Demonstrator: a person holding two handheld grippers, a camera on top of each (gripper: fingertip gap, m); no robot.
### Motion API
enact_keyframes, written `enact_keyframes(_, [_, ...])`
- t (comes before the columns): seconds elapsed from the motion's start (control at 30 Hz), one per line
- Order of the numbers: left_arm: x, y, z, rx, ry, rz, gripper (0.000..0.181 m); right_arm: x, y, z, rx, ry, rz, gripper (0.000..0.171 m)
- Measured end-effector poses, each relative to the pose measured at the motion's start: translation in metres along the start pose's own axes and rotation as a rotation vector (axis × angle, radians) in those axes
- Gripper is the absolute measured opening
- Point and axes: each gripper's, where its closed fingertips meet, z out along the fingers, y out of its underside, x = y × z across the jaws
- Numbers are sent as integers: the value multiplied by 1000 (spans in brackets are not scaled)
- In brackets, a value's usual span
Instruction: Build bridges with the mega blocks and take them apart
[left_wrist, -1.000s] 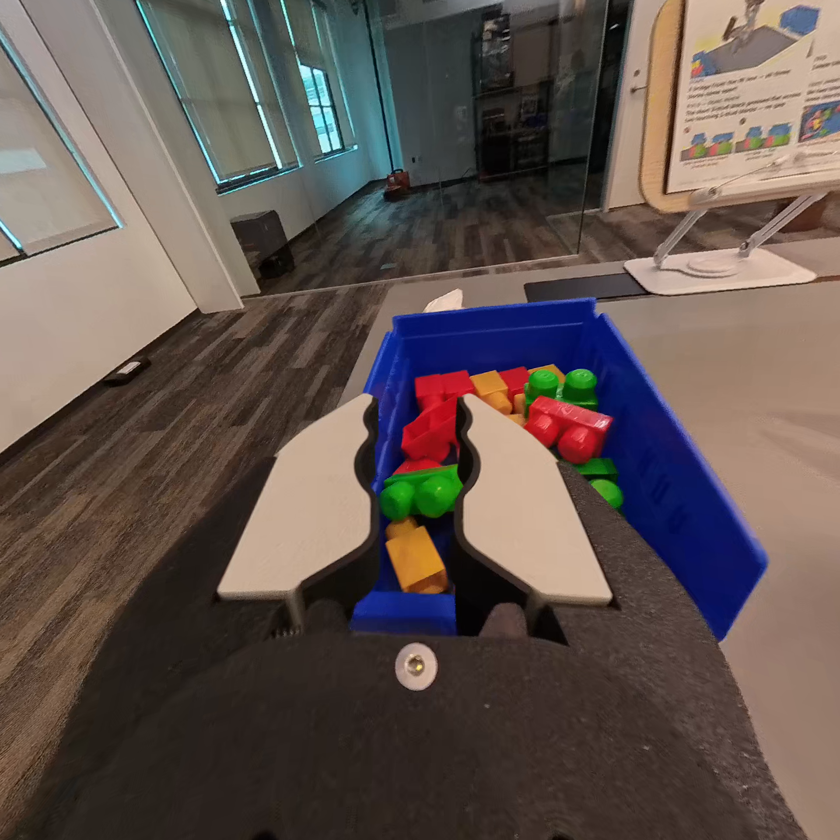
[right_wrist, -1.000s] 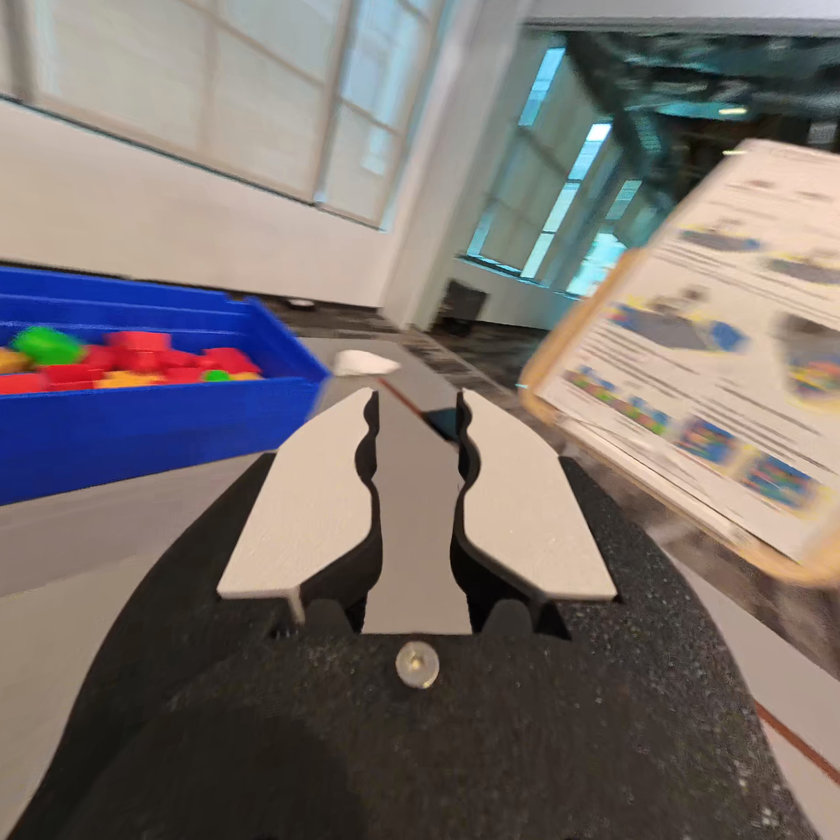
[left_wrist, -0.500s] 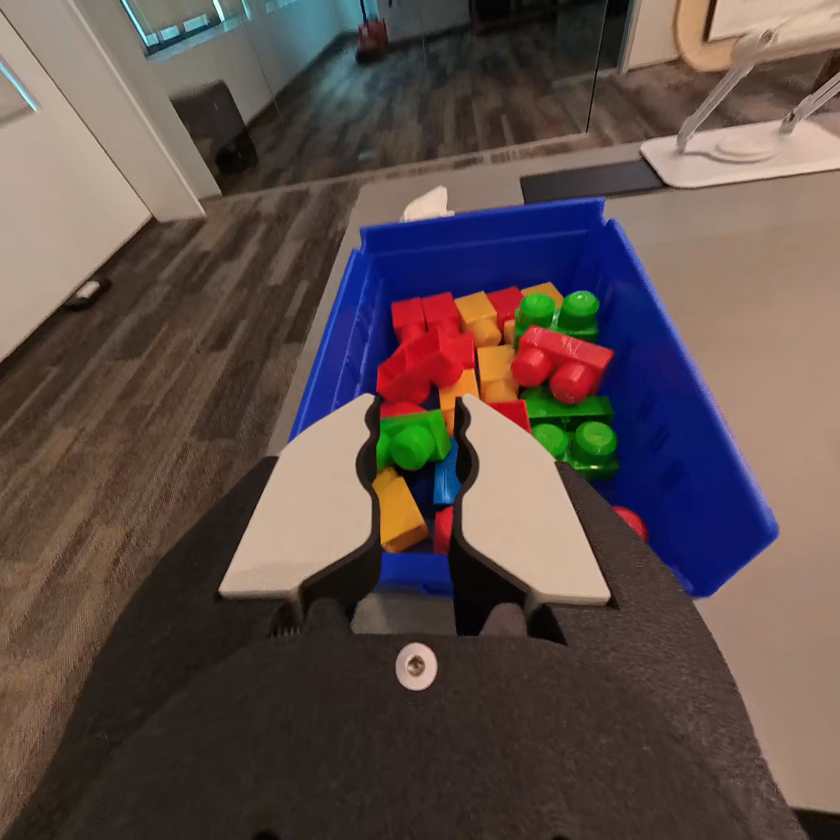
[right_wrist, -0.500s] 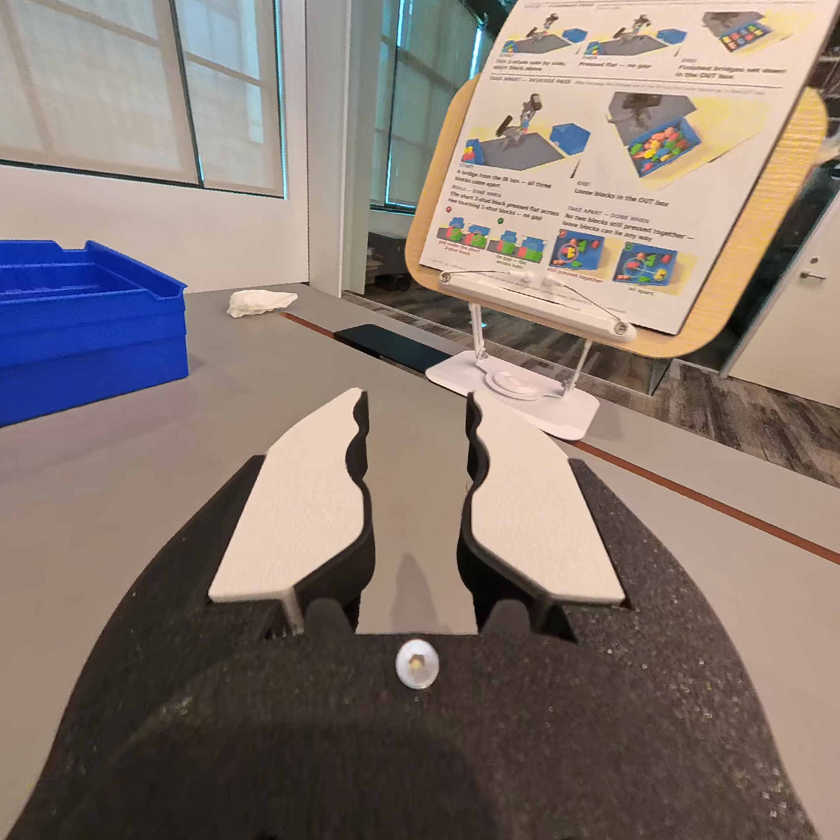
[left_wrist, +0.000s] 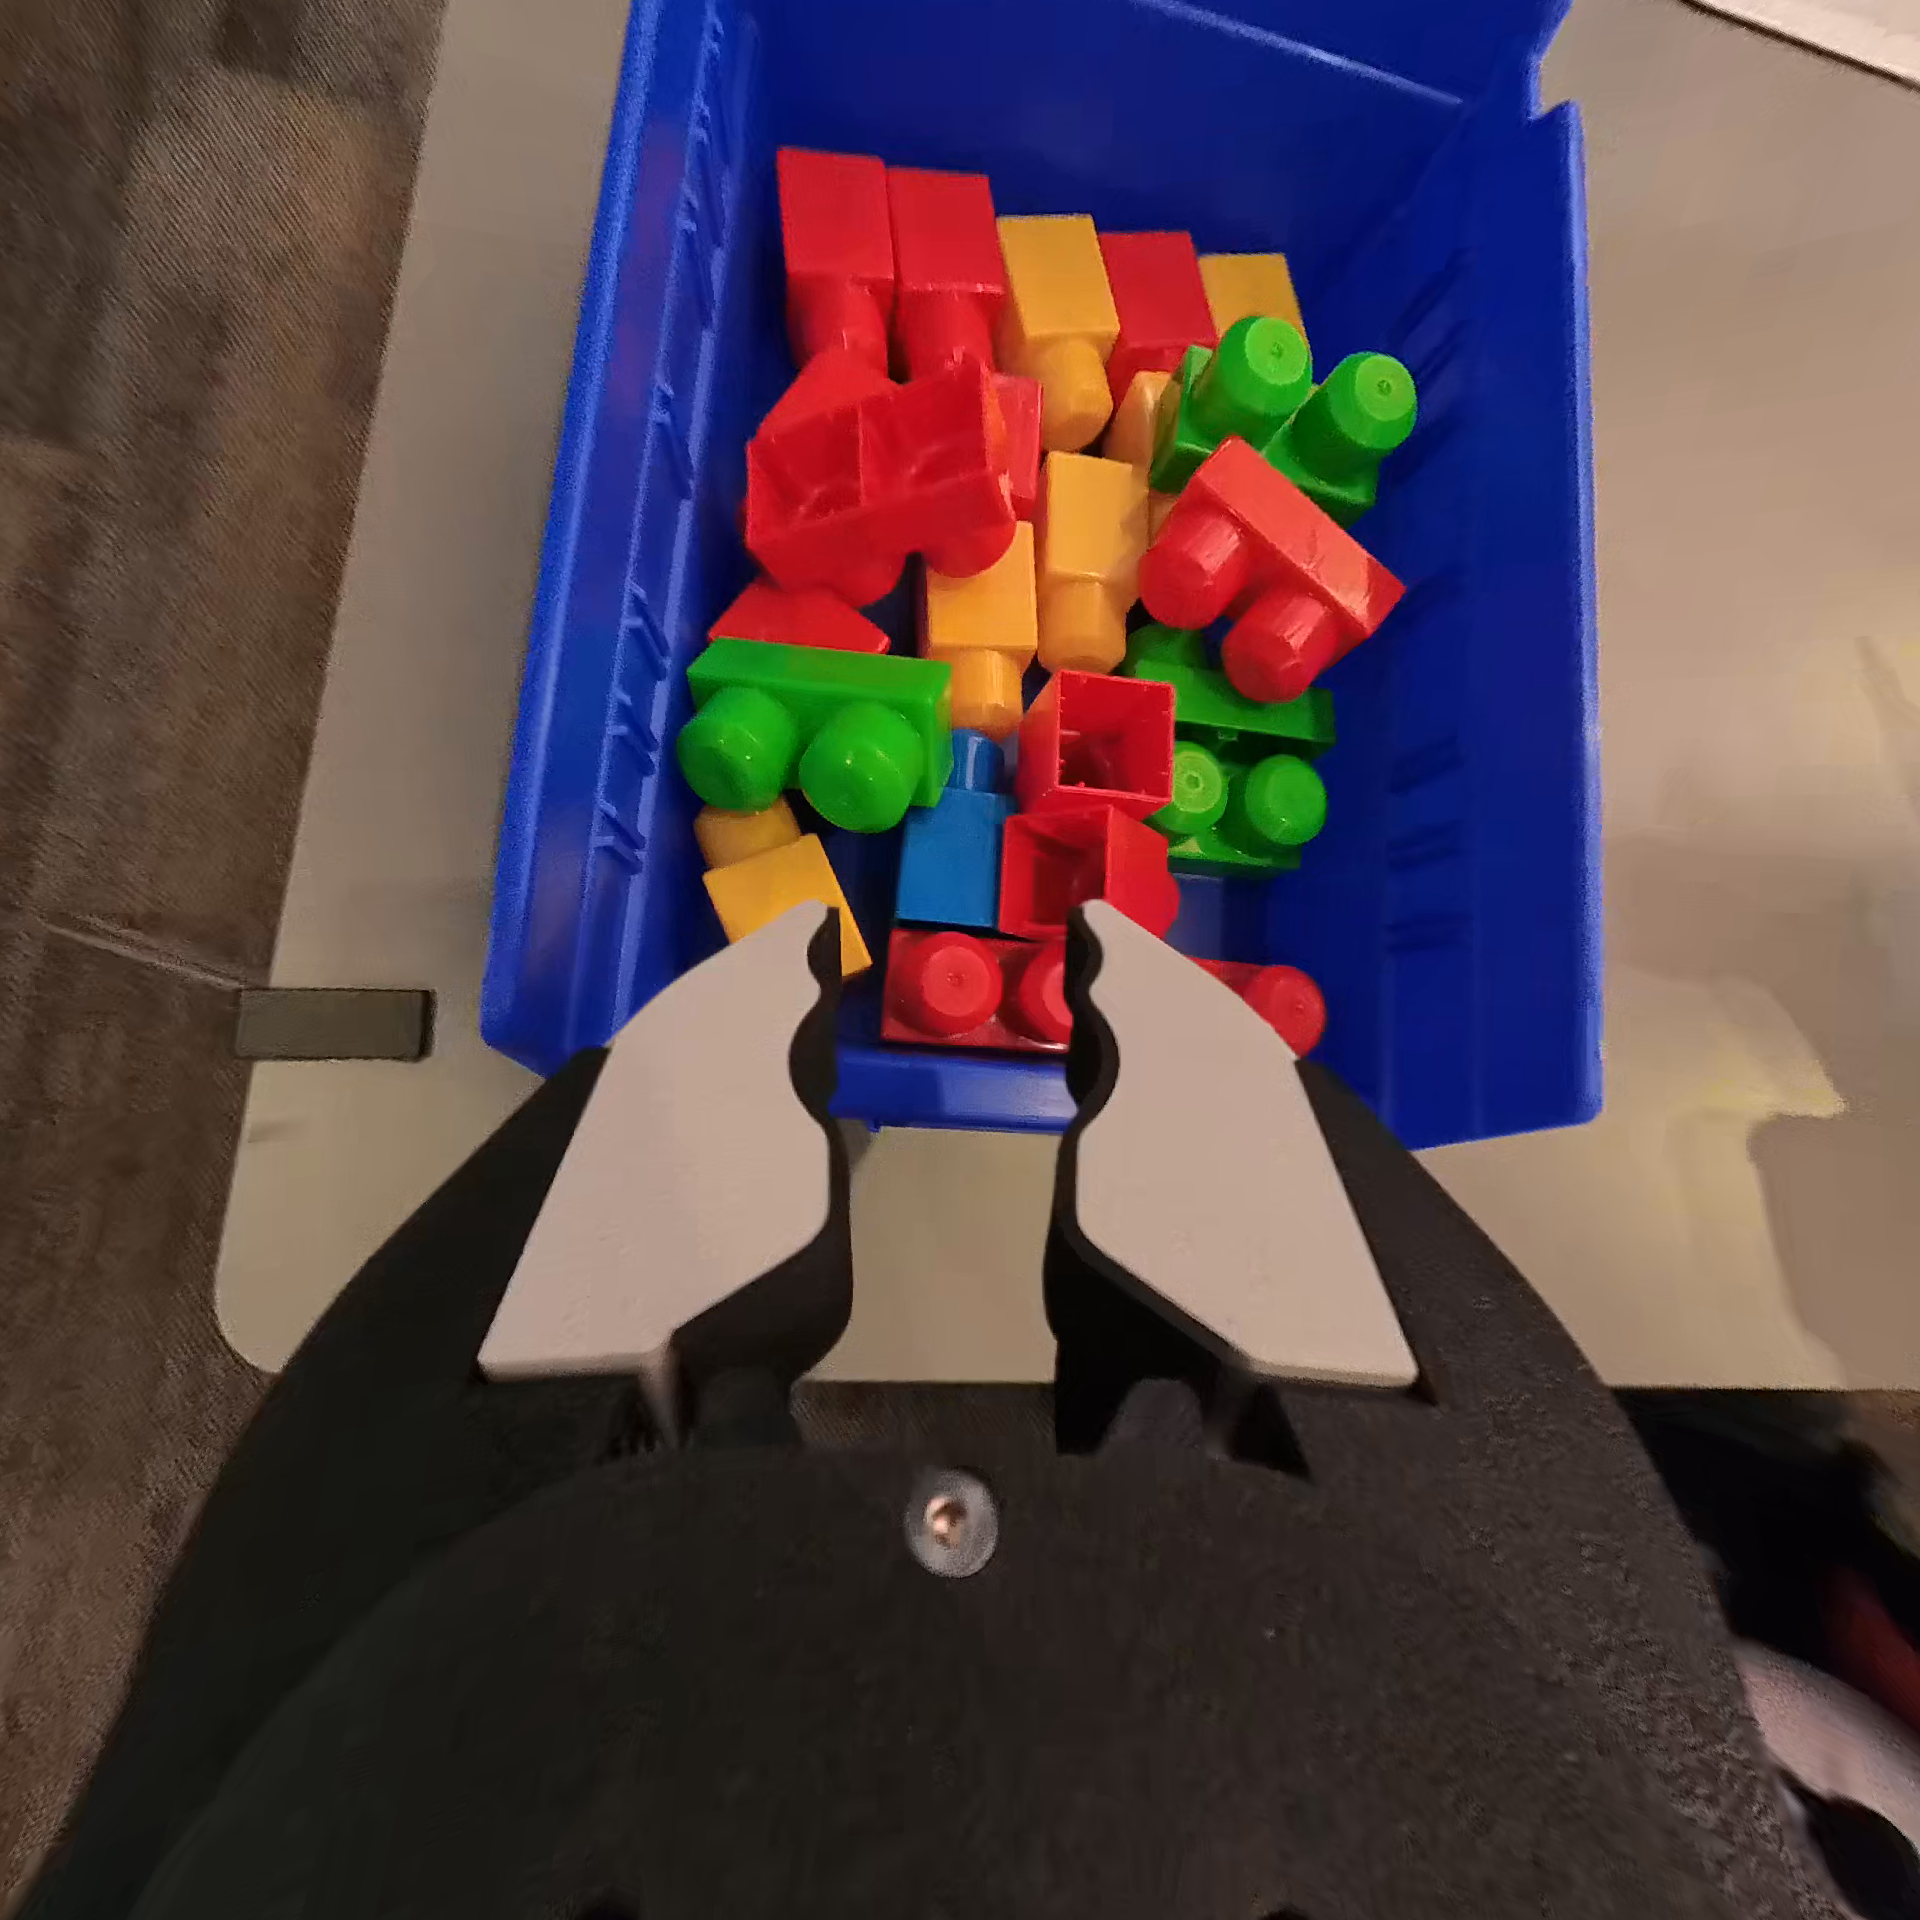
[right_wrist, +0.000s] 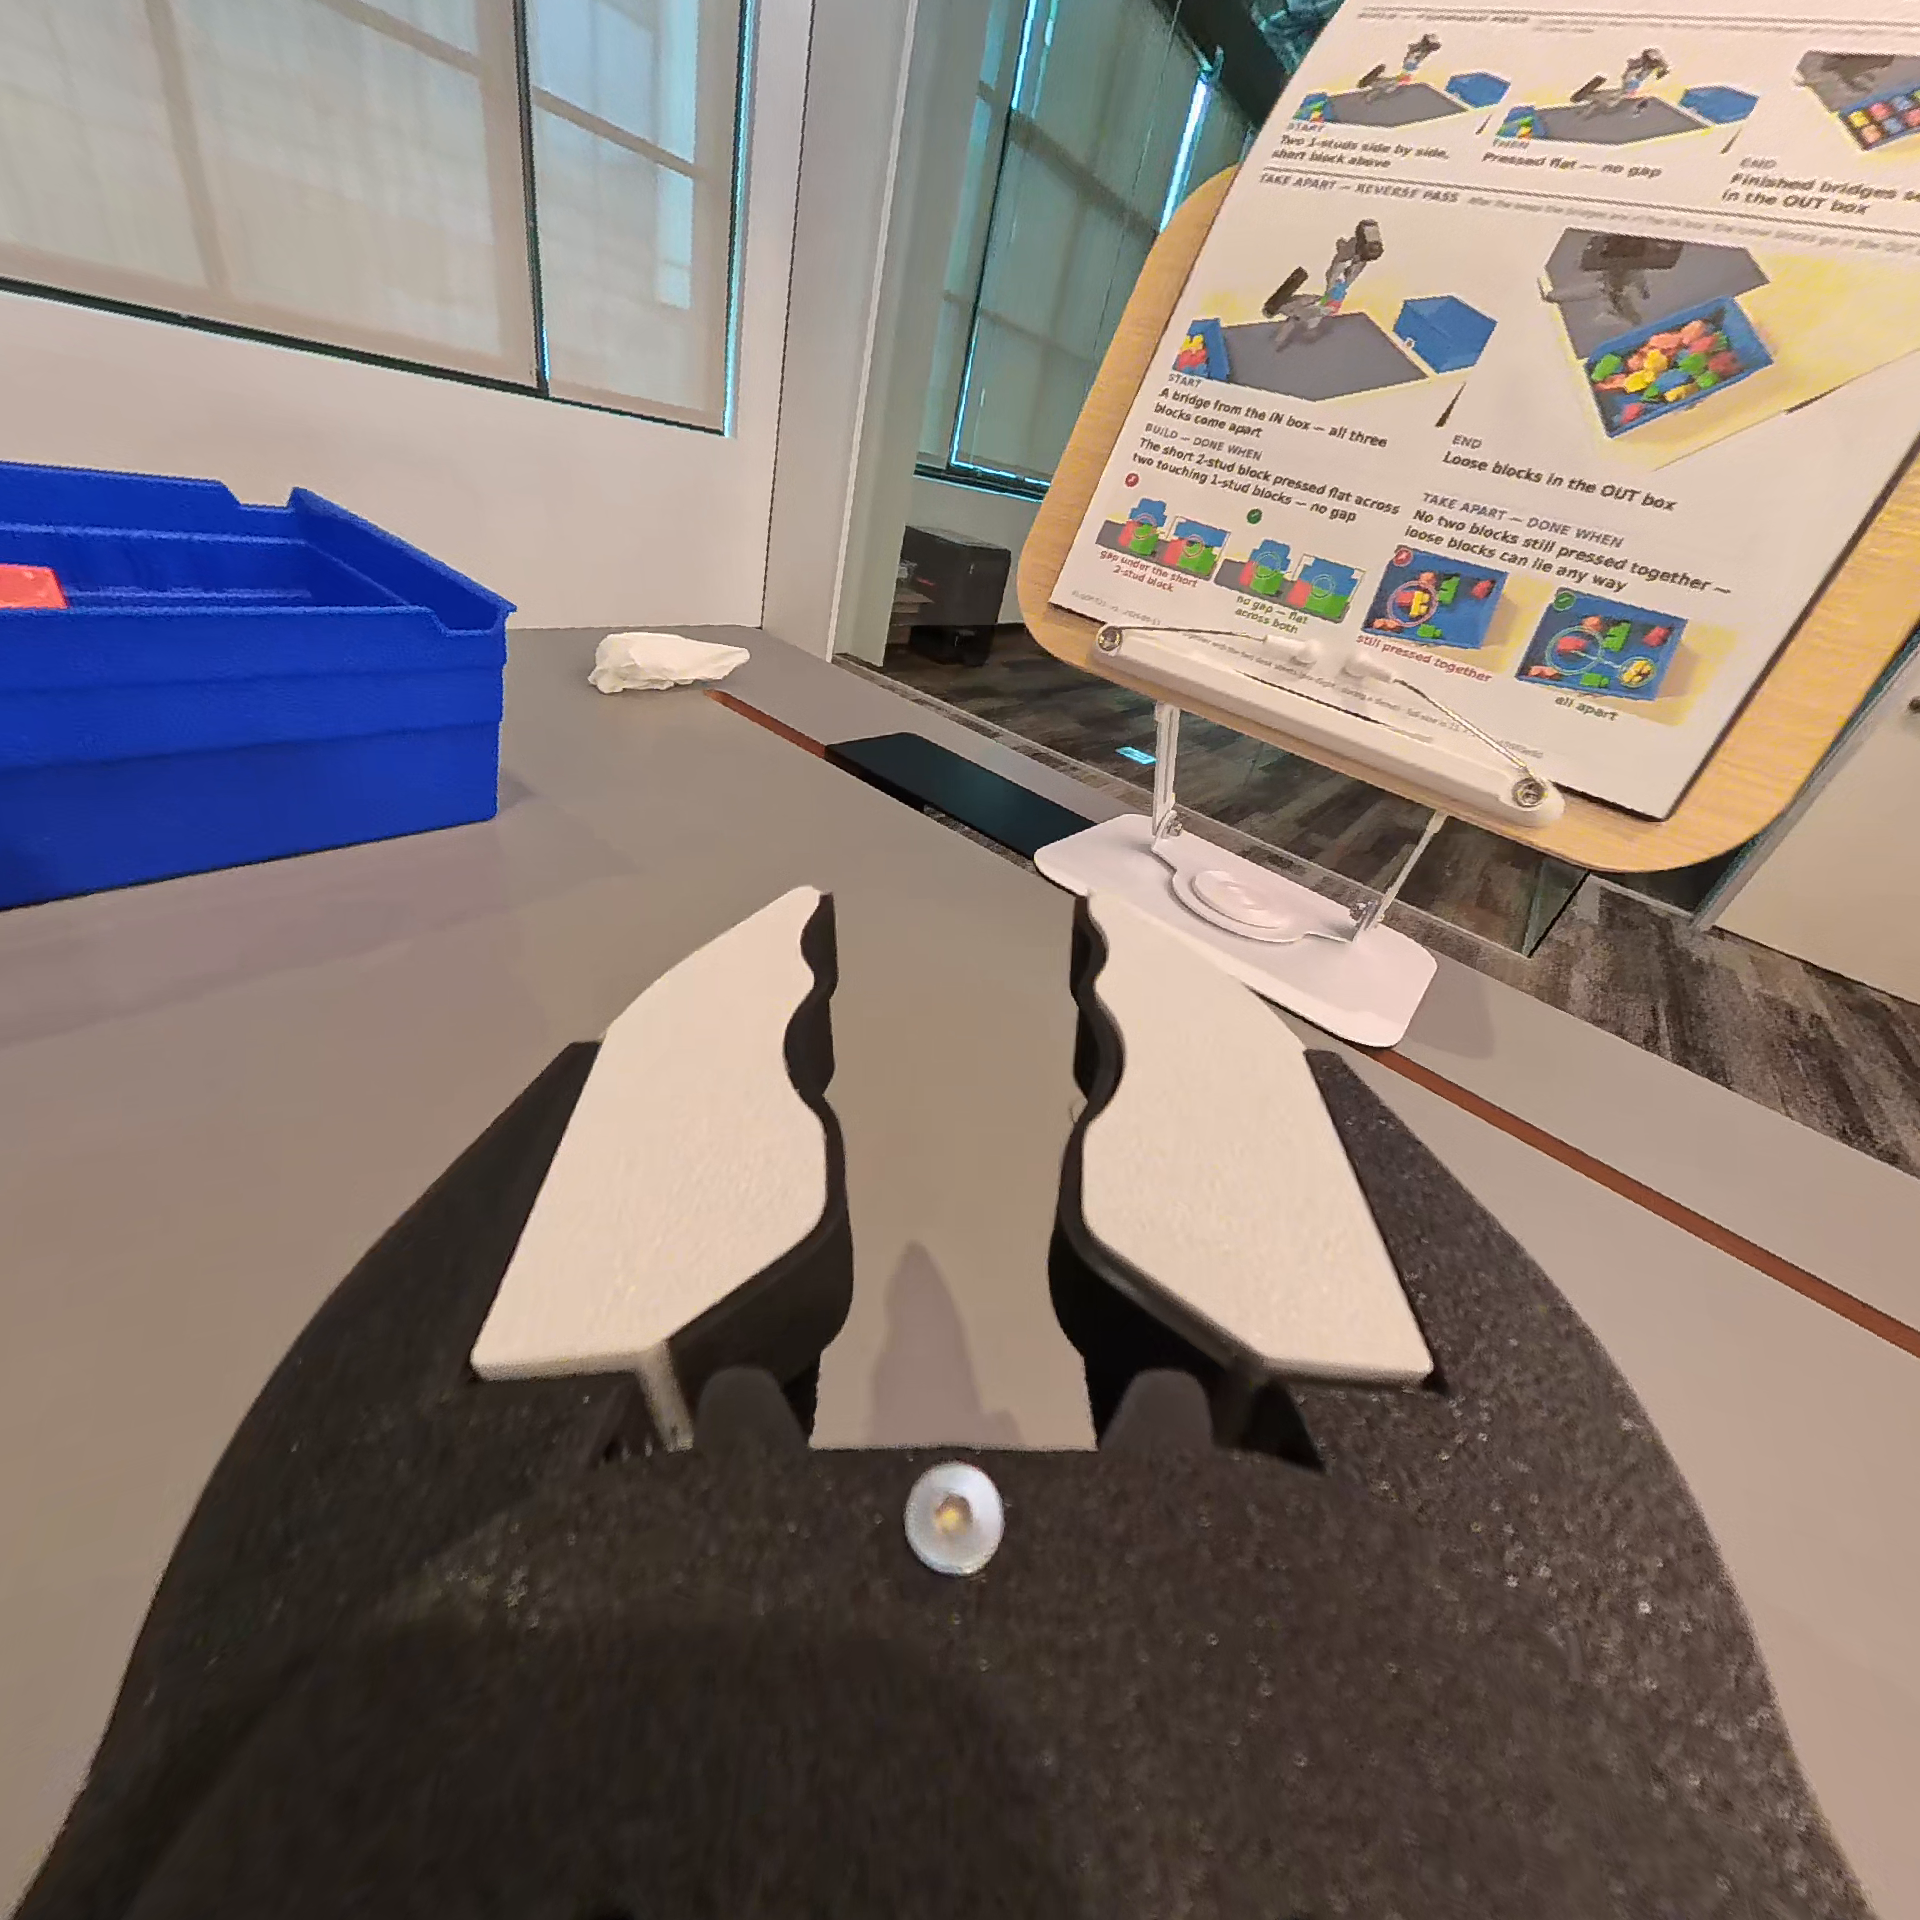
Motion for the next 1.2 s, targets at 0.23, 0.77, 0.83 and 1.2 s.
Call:
enact_keyframes(0.23, [-8, 1, 0, -154, -59, -25, 34, 1, -3, -3, 32, -3, 23, 43])
enact_keyframes(0.77, [-25, 21, 34, -388, -214, -95, 33, 4, -18, -12, 126, -7, 54, 42])
enact_keyframes(0.83, [-25, 23, 41, -383, -215, -110, 34, 6, -18, -13, 134, -7, 71, 42])
enact_keyframes(1.2, [-29, 26, 60, -420, -209, -139, 32, 9, -23, -16, 155, -2, 78, 42])
